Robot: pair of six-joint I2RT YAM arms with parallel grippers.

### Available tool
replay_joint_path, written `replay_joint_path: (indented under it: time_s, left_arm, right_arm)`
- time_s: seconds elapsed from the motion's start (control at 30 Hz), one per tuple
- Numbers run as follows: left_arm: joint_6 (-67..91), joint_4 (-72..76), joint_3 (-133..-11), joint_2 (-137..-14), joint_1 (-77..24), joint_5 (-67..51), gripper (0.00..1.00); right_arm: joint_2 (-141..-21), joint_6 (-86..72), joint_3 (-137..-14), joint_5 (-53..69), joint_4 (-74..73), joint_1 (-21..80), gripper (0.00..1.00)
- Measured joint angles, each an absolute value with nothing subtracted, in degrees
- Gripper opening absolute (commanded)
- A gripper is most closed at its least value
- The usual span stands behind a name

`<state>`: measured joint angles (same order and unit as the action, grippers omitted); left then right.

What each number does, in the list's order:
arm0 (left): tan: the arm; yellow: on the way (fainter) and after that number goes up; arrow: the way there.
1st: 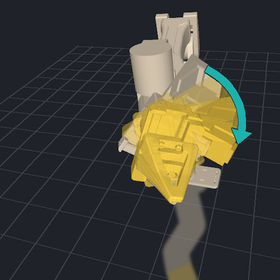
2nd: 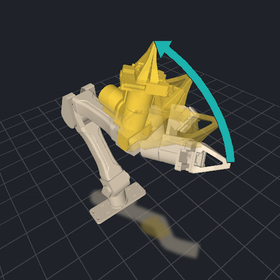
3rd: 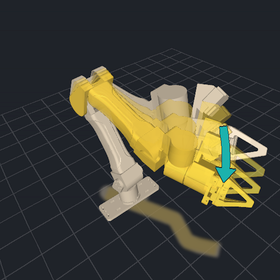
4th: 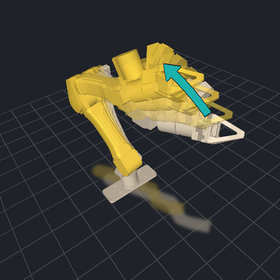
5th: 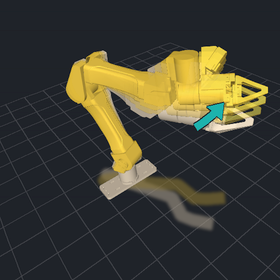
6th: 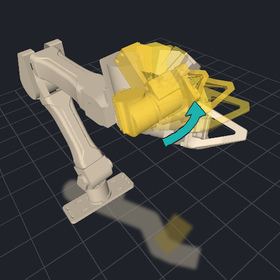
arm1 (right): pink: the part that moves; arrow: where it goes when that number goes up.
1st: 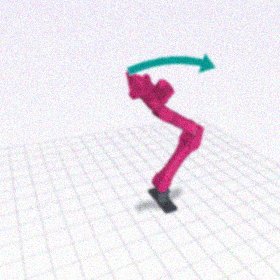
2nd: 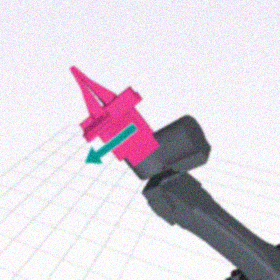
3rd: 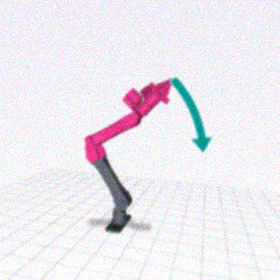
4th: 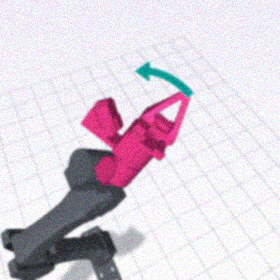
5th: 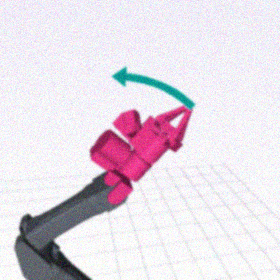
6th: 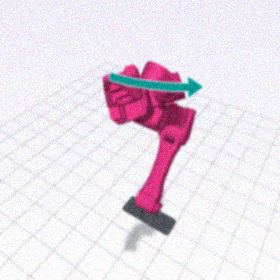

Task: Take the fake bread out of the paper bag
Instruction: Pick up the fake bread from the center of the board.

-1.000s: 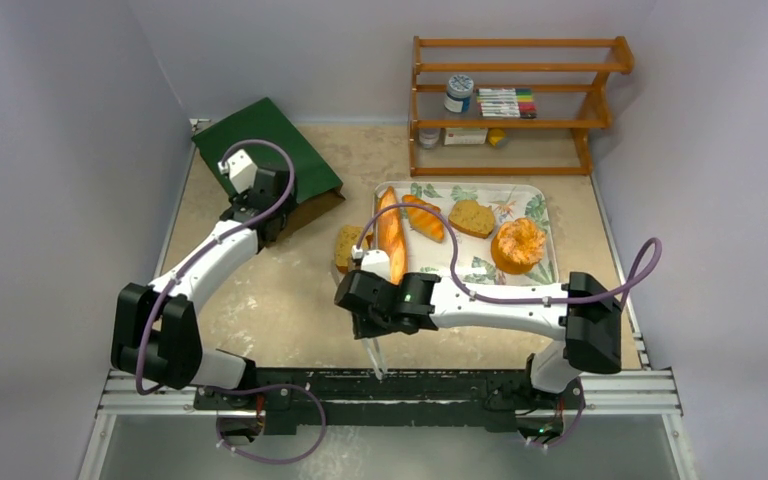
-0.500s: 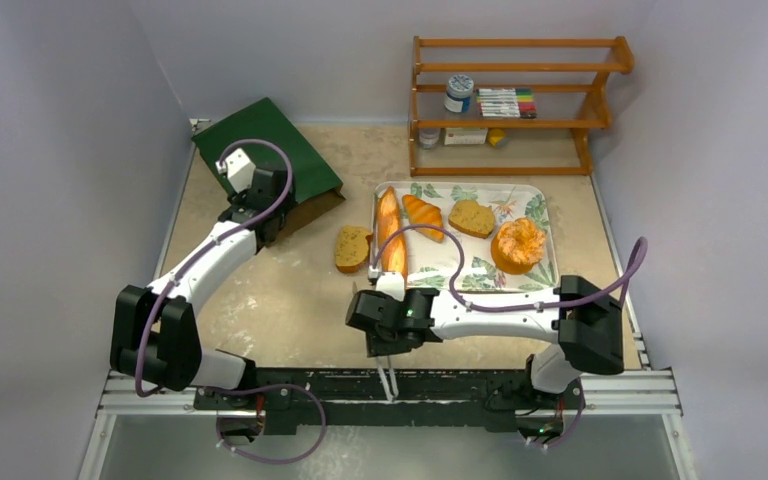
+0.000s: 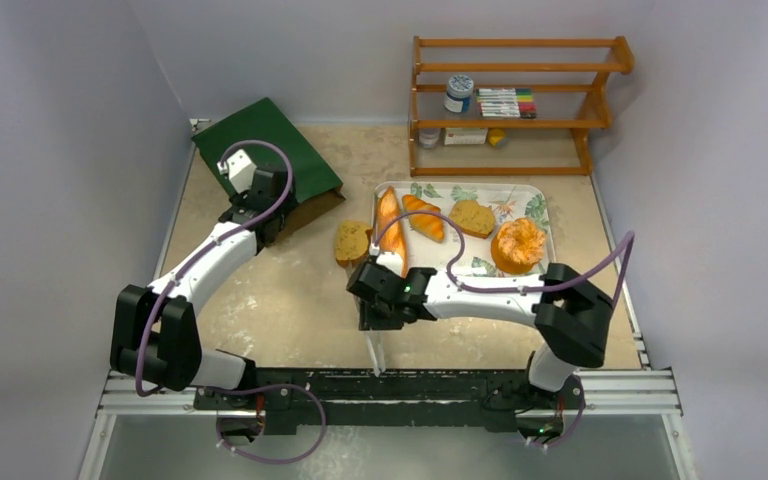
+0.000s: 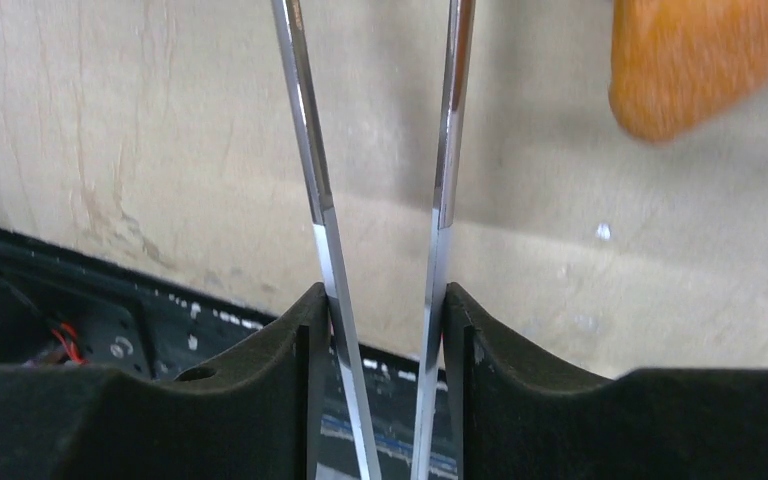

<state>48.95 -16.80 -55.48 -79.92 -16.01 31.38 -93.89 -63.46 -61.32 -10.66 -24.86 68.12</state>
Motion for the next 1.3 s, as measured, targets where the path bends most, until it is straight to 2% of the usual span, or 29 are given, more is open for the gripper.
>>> replay_joint_path:
  time_s: [0.23, 0.57, 0.73, 1.3]
  left_arm:
    - [48.95, -16.80, -55.46, -79.92, -16.01, 31.27, 0.57]
    - [49.04, -16.75, -55.46, -79.92, -16.01, 31.24, 0.57]
    - [49.45, -16.73, -55.40, -80.14, -16.01, 31.05, 0.57]
    - [50.43, -15.84, -54.46, -80.47, -16.01, 30.02, 0.57]
  right_arm:
    - [-99.85, -59.22, -65.56, -10.68, -23.55, 66.06, 0.44]
    - [-100.36, -55.61, -66.43, -9.34, -22.31, 61.52, 0.46]
    - [-105.75, -52.47, -72.23, -9.54, -22.35, 59.46, 0.54]
    - [-121.25, -46.52, -90.13, -10.39, -26.22, 56.07, 0.58]
